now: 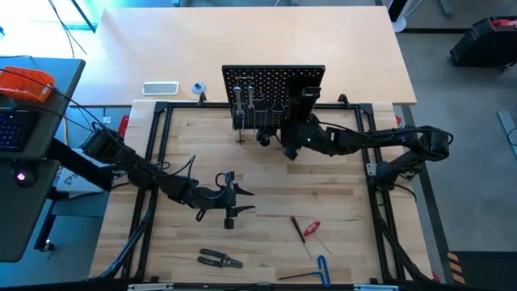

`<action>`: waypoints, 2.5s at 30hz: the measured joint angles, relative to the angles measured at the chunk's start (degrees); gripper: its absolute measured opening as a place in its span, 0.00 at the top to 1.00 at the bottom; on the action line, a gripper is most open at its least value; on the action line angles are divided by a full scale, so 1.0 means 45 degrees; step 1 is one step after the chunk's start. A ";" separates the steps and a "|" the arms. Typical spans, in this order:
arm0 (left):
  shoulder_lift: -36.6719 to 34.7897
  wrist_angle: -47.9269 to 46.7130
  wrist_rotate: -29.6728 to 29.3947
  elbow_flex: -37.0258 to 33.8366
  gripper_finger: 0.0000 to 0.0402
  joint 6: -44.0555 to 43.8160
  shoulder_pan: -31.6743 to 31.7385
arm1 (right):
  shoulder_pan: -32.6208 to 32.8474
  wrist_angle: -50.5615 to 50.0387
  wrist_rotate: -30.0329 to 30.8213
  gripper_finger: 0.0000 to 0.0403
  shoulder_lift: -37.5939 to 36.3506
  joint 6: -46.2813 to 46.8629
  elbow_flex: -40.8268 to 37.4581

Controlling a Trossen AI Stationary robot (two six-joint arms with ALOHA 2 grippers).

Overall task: Hang tools onto peg board
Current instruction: Put the black screwdriver into the bottom peg board bin, then put the black nut into the top peg board bin

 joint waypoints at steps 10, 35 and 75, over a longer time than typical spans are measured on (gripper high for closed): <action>0.0000 -0.0166 0.0055 0.0000 0.57 -0.0142 0.0000 | 0.0406 -0.0204 0.0005 0.65 -0.0333 -0.0008 0.0000; 0.0000 -0.2299 0.0976 -0.0005 0.57 -0.1564 -0.0914 | 0.8291 -0.3847 -0.0250 0.65 -0.2170 0.4362 0.0000; 0.0000 -0.2146 0.0559 -0.0005 0.57 -0.2661 -0.0988 | 1.1468 -0.0279 0.2416 1.00 0.4758 0.8701 -0.0010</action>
